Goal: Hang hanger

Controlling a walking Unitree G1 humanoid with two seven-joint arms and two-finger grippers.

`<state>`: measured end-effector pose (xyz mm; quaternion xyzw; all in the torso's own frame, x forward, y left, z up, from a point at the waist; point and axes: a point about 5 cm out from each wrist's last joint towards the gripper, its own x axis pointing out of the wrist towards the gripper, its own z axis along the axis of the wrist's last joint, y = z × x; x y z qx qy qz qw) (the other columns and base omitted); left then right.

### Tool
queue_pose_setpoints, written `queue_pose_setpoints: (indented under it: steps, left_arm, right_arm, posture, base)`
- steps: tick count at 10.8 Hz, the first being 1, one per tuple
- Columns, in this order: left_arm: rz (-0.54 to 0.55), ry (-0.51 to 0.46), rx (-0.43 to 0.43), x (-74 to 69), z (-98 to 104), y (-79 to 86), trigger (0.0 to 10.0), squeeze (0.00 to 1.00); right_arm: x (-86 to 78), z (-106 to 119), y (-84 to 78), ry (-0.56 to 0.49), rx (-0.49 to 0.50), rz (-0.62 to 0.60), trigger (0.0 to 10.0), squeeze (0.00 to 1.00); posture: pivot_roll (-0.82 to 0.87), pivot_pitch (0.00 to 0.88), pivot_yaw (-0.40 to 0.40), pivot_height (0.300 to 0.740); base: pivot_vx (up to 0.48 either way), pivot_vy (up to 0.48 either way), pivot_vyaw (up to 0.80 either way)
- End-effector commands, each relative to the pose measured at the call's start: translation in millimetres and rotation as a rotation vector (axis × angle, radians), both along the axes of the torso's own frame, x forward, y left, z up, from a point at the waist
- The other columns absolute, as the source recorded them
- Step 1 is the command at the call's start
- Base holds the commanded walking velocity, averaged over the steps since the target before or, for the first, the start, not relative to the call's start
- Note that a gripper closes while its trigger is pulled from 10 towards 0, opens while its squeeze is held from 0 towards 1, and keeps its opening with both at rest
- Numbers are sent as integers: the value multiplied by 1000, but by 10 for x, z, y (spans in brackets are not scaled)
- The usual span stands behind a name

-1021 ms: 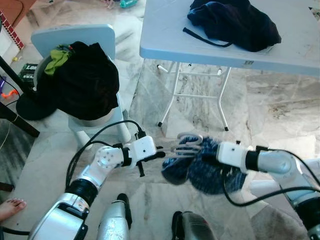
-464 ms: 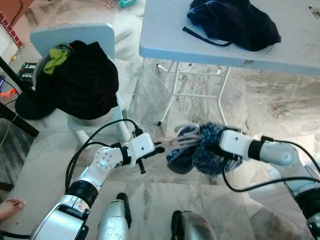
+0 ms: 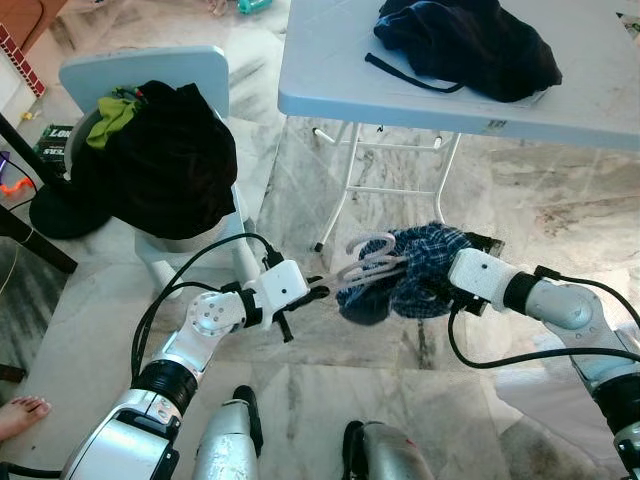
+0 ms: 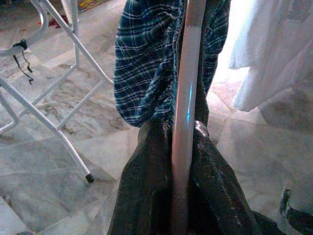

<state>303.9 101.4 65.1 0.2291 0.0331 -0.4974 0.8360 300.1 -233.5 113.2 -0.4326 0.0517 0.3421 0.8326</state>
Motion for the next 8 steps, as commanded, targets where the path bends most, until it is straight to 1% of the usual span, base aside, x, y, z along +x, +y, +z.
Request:
queue_pose_setpoints:
  steps: [1, 2, 3, 5, 6, 7, 8]
  left_arm:
    - [15, -41, -27, 57, 101, -14, 0, 0]
    - [16, -42, -25, 57, 98, -12, 0, 0]
    - [21, -41, -18, 61, 89, 2, 0, 0]
    - [23, -33, -8, 53, 67, 18, 0, 0]
    - [27, -36, -6, 58, 69, 17, 0, 0]
    - [36, -45, -8, 68, 77, 9, 0, 0]
    - [37, -46, -6, 68, 73, 1, 0, 0]
  right_arm:
    - [-6, -14, -64, 3, 20, -37, 10000, 0]
    - [-6, 1, -56, 1, 32, -29, 8863, 0]
    - [-21, 26, -83, 12, 49, -13, 0, 0]
    - [-54, 31, -137, 52, 43, 7, 0, 0]
    - [-39, 71, -171, 54, 47, 0, 0, 0]
    - [9, 117, -182, 13, 58, -32, 10000, 0]
    - [36, 145, -152, -38, 99, -54, 10000, 0]
  posture:
    - [-69, 218, -52, 740]
    - [-69, 218, -52, 740]
    - [-70, 216, -52, 740]
    - [-71, 216, -54, 740]
    - [-72, 216, -54, 740]
    - [-74, 216, -55, 740]
    - [-74, 216, -55, 740]
  base:
    - [0, 0, 0]
    - [0, 0, 0]
    - [0, 0, 0]
    - [0, 0, 0]
    - [0, 0, 0]
    - [0, 0, 0]
    - [0, 0, 0]
